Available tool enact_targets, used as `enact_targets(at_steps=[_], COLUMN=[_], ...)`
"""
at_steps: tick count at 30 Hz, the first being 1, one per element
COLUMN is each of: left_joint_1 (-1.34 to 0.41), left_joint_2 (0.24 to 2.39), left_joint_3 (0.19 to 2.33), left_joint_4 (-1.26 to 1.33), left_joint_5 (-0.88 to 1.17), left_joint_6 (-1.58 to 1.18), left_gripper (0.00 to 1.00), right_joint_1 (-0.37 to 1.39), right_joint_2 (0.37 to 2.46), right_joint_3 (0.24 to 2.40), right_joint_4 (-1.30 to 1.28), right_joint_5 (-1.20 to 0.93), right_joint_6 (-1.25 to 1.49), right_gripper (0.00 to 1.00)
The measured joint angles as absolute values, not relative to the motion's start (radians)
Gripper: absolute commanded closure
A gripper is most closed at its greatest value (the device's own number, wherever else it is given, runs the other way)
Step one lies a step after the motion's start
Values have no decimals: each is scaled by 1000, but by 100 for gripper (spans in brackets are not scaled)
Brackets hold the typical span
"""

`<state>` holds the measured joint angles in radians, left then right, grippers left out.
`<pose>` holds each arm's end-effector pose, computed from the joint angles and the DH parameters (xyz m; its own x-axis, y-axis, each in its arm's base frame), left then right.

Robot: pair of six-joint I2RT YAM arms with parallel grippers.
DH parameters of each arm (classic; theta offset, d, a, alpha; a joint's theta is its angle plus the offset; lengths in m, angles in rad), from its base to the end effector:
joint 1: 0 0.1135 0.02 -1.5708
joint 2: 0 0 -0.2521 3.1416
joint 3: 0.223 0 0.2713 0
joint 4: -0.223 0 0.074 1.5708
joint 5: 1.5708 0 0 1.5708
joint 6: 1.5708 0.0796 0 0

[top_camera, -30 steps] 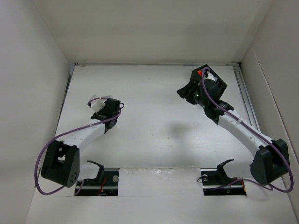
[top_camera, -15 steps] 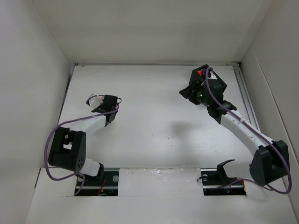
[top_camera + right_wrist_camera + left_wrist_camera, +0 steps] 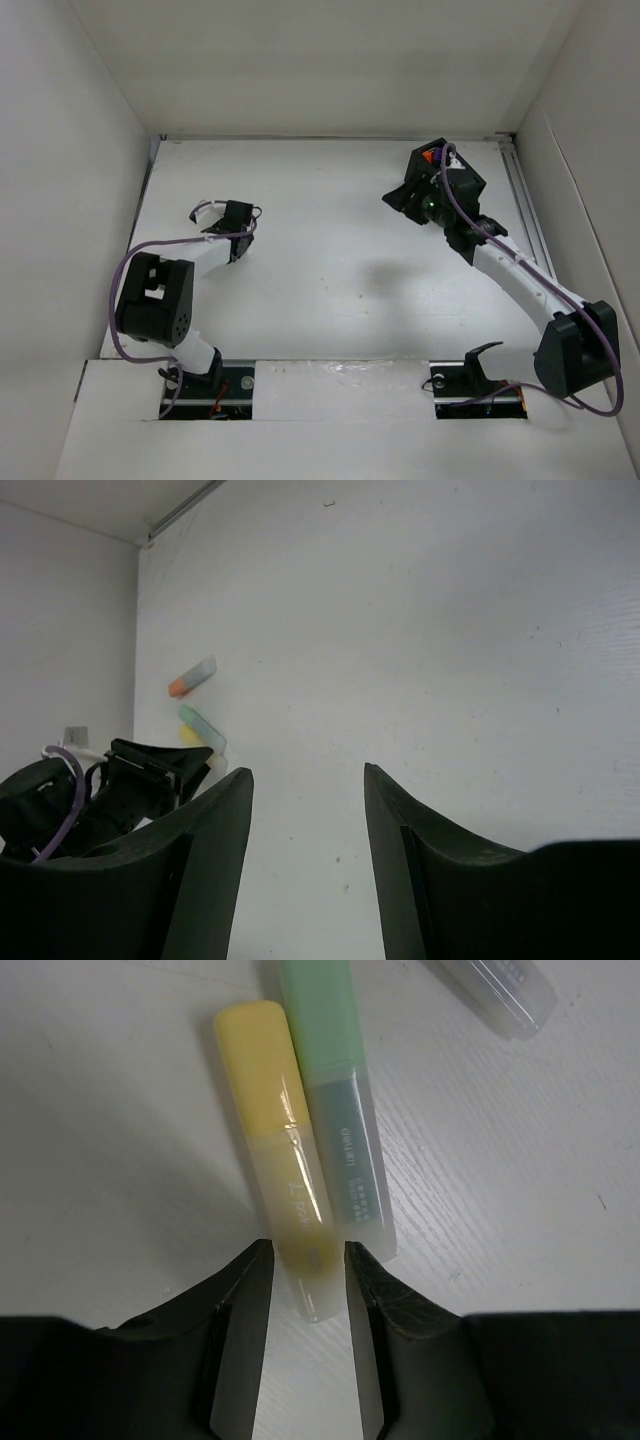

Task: Sort the stationery into containers
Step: Pick up the pen from the center of the board.

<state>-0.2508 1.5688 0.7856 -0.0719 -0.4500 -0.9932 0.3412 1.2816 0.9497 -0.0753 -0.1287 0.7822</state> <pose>0.3427 -0.0521 0.1115 -0.3548 -0.6878 -0.6333 -0.6414 0.6719 -0.3705 0.3342 0.1295 0.2651 -0.5769 0.5369 -0.6155 -0.0511 0.7284 0.6833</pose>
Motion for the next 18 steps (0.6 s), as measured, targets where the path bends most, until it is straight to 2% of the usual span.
enact_targets(at_steps=[4,6,9,11,18], left_joint_1=[-229,-227,-227,-227,-227], left_joint_2=[1575,1575,1567,1554,1520], left_joint_3=[780,776,759,746,720], left_joint_4=[-49,-38,-17,-11,-35], left_joint_5=[-434,-433,-428,-420,-369], left_joint_6=[-992,-992,-992,-989,-967], left_gripper=[80,80,76,69,66], right_joint_1=[340,336,332,329,312], right_joint_2=[1282,1282,1282,1282,1268], right_joint_3=[950,949,947,947,934], right_joint_4=[-75,-75,-75,-75,-75], right_joint_5=[-131,-131,-131,-131,-137], right_joint_6=[782,782,782,782,782], right_gripper=[46,44,43,42,41])
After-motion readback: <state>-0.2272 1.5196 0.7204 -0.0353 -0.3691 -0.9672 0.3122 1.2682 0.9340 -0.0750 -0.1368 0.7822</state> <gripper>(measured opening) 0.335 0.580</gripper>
